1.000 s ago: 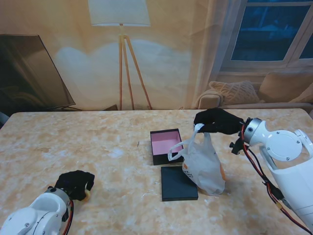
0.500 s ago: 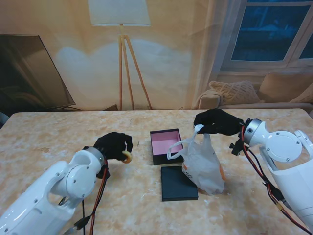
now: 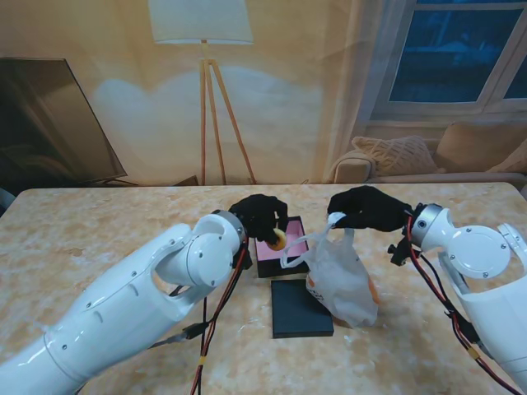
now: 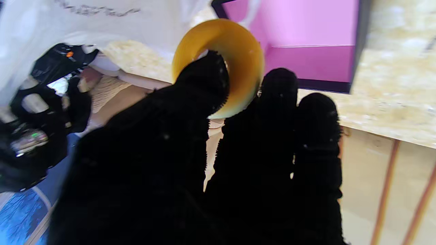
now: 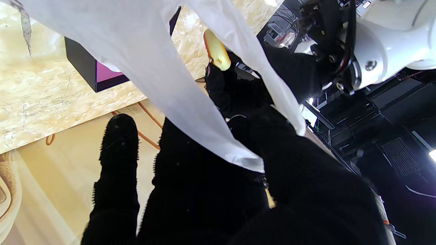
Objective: Pack mini donuts into a plastic bag, tie the opening and put the bag into the gift box
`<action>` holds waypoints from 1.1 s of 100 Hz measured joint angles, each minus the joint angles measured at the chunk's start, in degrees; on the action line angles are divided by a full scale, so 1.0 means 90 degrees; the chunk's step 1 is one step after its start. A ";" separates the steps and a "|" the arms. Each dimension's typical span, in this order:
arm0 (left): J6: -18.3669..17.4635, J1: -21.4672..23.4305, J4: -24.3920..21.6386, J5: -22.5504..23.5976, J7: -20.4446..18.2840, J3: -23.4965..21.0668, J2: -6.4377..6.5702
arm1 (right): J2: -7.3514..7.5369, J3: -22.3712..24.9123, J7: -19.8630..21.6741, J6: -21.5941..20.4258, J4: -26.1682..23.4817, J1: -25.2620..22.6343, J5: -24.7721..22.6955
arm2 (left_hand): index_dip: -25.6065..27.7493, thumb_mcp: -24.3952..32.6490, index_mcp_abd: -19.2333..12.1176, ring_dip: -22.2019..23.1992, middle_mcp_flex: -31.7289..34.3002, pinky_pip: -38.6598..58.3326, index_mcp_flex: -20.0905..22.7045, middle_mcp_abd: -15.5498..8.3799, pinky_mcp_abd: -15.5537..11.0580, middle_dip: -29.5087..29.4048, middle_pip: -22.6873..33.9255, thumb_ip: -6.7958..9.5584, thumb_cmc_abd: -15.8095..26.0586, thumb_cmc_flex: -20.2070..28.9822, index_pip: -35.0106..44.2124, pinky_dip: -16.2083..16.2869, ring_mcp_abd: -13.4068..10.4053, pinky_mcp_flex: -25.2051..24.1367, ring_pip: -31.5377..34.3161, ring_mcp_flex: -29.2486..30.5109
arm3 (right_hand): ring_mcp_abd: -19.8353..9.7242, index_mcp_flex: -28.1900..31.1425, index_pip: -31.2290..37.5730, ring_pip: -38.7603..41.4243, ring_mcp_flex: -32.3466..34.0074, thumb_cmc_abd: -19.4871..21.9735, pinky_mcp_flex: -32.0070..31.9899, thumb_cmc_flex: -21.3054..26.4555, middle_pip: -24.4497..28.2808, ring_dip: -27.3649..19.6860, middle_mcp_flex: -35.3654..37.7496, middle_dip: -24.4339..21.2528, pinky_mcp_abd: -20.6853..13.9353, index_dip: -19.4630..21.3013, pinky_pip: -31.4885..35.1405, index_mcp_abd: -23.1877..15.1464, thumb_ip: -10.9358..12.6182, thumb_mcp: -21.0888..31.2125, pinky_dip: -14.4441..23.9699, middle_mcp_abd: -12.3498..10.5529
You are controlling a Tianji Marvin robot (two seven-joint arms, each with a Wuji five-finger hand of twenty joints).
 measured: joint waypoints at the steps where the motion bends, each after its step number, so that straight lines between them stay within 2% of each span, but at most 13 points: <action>1: 0.0006 -0.0028 0.0005 -0.0049 0.0007 0.0022 -0.0011 | 0.0000 0.0002 -0.0001 -0.0001 -0.0005 -0.0005 -0.0004 | 0.0000 0.0001 0.0000 0.0000 -0.0001 0.0000 0.0000 0.0000 0.0000 0.0000 0.0002 0.0000 0.0000 0.0000 0.0014 0.0000 0.0000 0.0000 0.0000 0.0000 | 0.0000 0.0000 0.0000 0.0000 0.0000 0.0000 0.0000 0.0000 0.0000 0.0000 0.0000 0.0000 0.0000 0.0000 0.0000 0.0000 0.0000 0.0000 0.0000 0.0000; 17: 0.0141 -0.0461 0.0142 -0.0379 0.0154 0.0457 -0.0199 | 0.0001 0.0018 -0.0048 0.0008 -0.0054 -0.0062 -0.0058 | 0.0000 0.0064 0.0000 0.0000 -0.0004 0.0002 -0.0006 0.0002 0.0000 0.0000 0.0018 -0.0002 -0.0002 -0.0003 0.0063 0.0000 0.0000 0.0000 0.0004 0.0000 | 0.0000 0.0000 0.0000 0.0000 0.0000 0.0000 -0.0002 0.0000 0.0000 0.0000 0.0000 0.0000 0.0000 0.0000 0.0000 0.0000 0.0000 0.0000 0.0000 0.0000; 30: 0.0504 -0.0730 0.0378 -0.0893 0.0373 0.0687 -0.0443 | 0.0000 0.0042 -0.0078 0.0040 -0.0109 -0.0107 -0.0104 | 0.0000 0.0090 0.0000 0.0000 -0.0008 0.0005 -0.0017 0.0014 0.0000 0.0000 0.0032 -0.0004 -0.0002 -0.0003 0.0119 0.0000 0.0000 -0.0007 0.0016 -0.0012 | 0.0000 0.0000 0.0000 0.0000 0.0000 0.0000 -0.0003 0.0000 0.0000 0.0000 0.0000 0.0000 0.0000 0.0000 0.0000 0.0000 0.0000 0.0000 0.0000 0.0000; 48: 0.0601 -0.0899 0.0701 -0.1166 0.0606 0.0876 -0.0751 | -0.0001 0.0082 -0.0080 0.0041 -0.0148 -0.0149 -0.0124 | 0.0000 0.0091 0.0000 0.0000 -0.0010 0.0021 -0.0018 0.0018 0.0000 -0.0009 0.0097 -0.0005 -0.0002 -0.0003 0.0130 0.0000 0.0001 -0.0008 0.0071 -0.0013 | 0.0000 0.0000 0.0000 0.0000 0.0000 0.0000 -0.0004 0.0000 0.0000 0.0000 0.0000 0.0000 0.0000 0.0000 0.0000 0.0000 0.0000 0.0000 0.0000 0.0000; 55: 0.0745 -0.0912 0.0727 -0.1492 0.0660 0.0889 -0.0830 | 0.0000 0.0088 -0.0080 0.0036 -0.0149 -0.0153 -0.0124 | -0.0001 0.0091 0.0000 0.0000 -0.0012 0.0025 -0.0019 0.0023 0.0000 -0.0011 0.0101 -0.0005 -0.0002 -0.0003 0.0131 0.0000 0.0001 -0.0008 0.0072 -0.0013 | 0.0000 0.0000 0.0000 0.0000 0.0000 0.0000 -0.0005 0.0000 0.0000 0.0000 0.0000 0.0000 0.0000 0.0000 0.0000 0.0000 0.0000 0.0000 0.0001 0.0000; 62: 0.0805 -0.0913 0.0724 -0.1745 0.0654 0.0899 -0.0867 | 0.0000 0.0090 -0.0080 0.0033 -0.0150 -0.0154 -0.0124 | -0.0003 0.0092 0.0000 0.0000 -0.0012 0.0027 -0.0019 0.0023 0.0000 -0.0019 0.0103 -0.0005 -0.0002 -0.0003 0.0133 0.0000 0.0001 -0.0008 0.0074 -0.0013 | 0.0000 0.0000 0.0000 0.0000 0.0000 0.0000 -0.0005 0.0000 0.0000 0.0000 0.0000 0.0000 0.0000 0.0000 0.0000 0.0001 0.0000 0.0000 0.0001 0.0000; 82: 0.0796 -0.0870 0.0671 -0.1728 0.0520 0.0924 -0.0878 | 0.0000 0.0090 -0.0107 0.0040 -0.0153 -0.0155 -0.0140 | -0.0006 0.0092 0.0001 0.0000 -0.0012 0.0056 -0.0020 0.0027 0.0000 -0.0025 0.0103 -0.0005 -0.0002 -0.0003 0.0134 0.0000 0.0001 -0.0008 0.0082 -0.0013 | 0.0000 0.0000 0.0000 0.0000 0.0000 0.0000 -0.0005 0.0000 0.0000 0.0000 0.0000 0.0000 0.0001 0.0000 0.0000 0.0001 0.0000 0.0000 0.0001 0.0000; 110: 0.0880 -0.0735 0.0491 -0.2114 0.0485 0.0818 -0.0865 | -0.0002 0.0096 -0.0133 0.0050 -0.0172 -0.0171 -0.0163 | -0.0055 0.0092 0.0023 0.0000 -0.0012 0.0080 -0.0020 0.0034 0.0003 -0.0026 0.0116 -0.0005 -0.0002 -0.0003 0.0134 0.0000 0.0004 -0.0009 0.0087 -0.0014 | 0.0000 0.0000 0.0000 0.0000 0.0000 0.0000 -0.0006 0.0000 0.0000 0.0000 0.0000 0.0000 0.0001 0.0000 0.0000 0.0001 0.0000 0.0000 0.0001 0.0000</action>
